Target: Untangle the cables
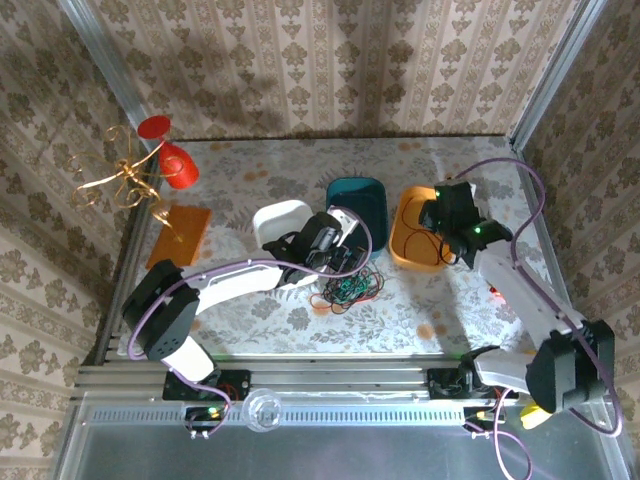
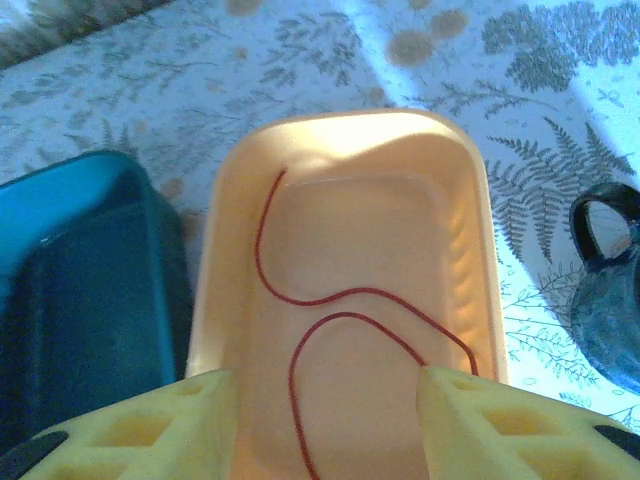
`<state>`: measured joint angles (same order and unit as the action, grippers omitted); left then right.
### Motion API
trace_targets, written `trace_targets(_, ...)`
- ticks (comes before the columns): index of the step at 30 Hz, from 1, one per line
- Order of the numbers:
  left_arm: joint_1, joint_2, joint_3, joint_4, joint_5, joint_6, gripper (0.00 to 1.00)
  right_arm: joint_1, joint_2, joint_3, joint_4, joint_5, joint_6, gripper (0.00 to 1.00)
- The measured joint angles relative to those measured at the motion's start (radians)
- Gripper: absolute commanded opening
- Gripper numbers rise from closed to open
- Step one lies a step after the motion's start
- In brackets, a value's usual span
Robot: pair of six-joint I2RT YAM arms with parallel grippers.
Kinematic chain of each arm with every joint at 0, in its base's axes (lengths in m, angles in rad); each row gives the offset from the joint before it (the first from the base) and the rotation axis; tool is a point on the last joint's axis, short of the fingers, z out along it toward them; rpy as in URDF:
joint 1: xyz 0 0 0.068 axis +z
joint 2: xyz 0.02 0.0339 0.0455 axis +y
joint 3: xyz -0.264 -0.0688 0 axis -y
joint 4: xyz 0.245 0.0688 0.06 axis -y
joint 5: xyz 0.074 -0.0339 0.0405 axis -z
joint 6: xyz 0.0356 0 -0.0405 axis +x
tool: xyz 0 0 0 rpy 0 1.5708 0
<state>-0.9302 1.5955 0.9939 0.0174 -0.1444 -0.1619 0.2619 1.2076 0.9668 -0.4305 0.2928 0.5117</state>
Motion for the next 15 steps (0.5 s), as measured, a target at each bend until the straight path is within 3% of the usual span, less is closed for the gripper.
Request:
trace_targets(4,0.008,0.000,-0.007,0.014,-0.003,-0.013,1.00,0.102,-0.070,-0.027,0.007,-0.111,-0.090,0.51)
trace_targets(10,0.010,-0.001,-0.030,0.021,-0.062,-0.044,1.00,0.375,-0.048,-0.096,0.017,-0.384,-0.242,0.51)
trace_targets(15,0.010,-0.008,-0.034,0.006,-0.090,-0.055,1.00,0.433,0.062,-0.112,-0.015,-0.489,-0.330,0.49)
